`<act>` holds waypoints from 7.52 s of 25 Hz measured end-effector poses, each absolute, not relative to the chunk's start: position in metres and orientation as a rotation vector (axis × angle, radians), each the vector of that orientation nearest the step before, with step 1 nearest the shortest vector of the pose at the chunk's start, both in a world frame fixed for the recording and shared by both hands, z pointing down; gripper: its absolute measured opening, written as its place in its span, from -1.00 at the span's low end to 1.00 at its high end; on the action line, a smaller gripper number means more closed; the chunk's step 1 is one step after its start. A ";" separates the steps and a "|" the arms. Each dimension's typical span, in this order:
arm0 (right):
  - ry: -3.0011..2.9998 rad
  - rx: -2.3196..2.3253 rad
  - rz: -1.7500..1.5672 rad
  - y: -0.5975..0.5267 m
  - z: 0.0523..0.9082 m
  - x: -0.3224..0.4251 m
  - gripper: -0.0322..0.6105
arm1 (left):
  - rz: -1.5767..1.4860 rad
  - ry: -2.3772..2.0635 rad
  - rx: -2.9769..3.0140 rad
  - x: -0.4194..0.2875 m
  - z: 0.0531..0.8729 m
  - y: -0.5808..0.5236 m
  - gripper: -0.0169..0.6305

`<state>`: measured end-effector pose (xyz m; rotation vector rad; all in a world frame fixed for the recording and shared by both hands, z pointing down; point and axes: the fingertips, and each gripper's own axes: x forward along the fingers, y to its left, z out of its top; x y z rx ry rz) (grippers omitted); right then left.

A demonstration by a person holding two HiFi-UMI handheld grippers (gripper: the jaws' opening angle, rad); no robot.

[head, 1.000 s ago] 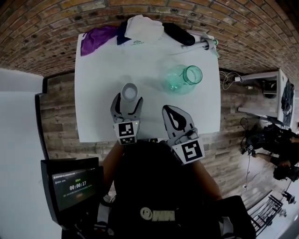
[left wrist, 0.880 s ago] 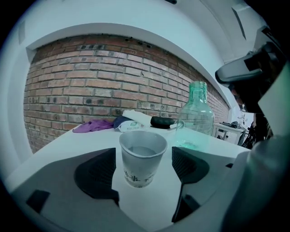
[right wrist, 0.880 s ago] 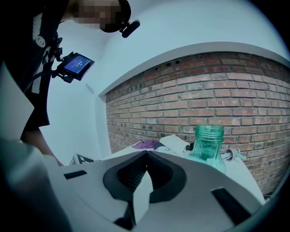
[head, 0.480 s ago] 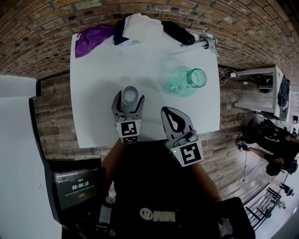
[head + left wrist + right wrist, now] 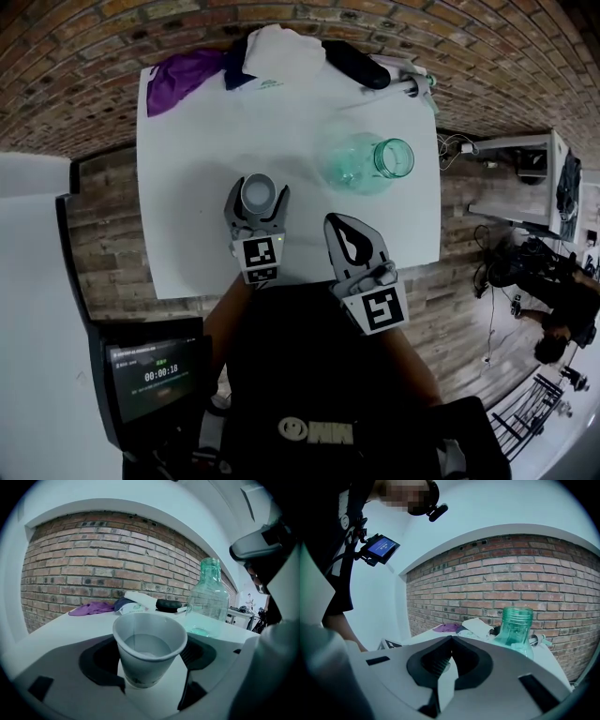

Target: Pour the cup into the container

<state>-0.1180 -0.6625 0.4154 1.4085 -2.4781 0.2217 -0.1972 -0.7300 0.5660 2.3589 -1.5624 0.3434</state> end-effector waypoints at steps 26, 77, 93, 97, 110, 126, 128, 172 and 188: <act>-2.525 1.423 0.200 -0.664 0.411 -0.094 -0.89 | 0.331 -1.422 2.459 -0.204 0.540 -0.717 -0.05; -2.725 1.436 0.176 -0.691 0.398 0.037 -0.89 | 1.327 -0.729 2.827 -0.062 0.382 -0.756 -0.05; -2.732 1.456 0.189 -0.693 0.399 0.033 -0.89 | 1.618 -0.767 2.775 -0.061 0.392 -0.761 -0.05; -2.734 1.461 0.181 -0.693 0.398 0.033 -0.89 | 1.673 -0.769 2.776 -0.060 0.392 -0.761 -0.05; -2.743 1.456 0.174 -0.694 0.396 0.027 -0.89 | 1.817 -0.761 2.782 -0.060 0.393 -0.762 -0.05; -2.752 1.441 0.197 -0.690 0.397 0.024 -0.89 | 1.943 -0.788 2.755 -0.059 0.390 -0.762 -0.05; -2.759 1.449 0.215 -0.689 0.398 0.024 -0.89 | 1.964 -0.791 2.756 -0.058 0.390 -0.762 -0.05; -2.749 1.405 0.224 -0.688 0.397 0.017 -0.89 | 2.043 -0.819 2.738 -0.060 0.389 -0.765 -0.05; -2.701 1.412 0.267 -0.691 0.403 0.015 -0.89 | 2.099 -0.820 2.724 -0.060 0.390 -0.766 -0.05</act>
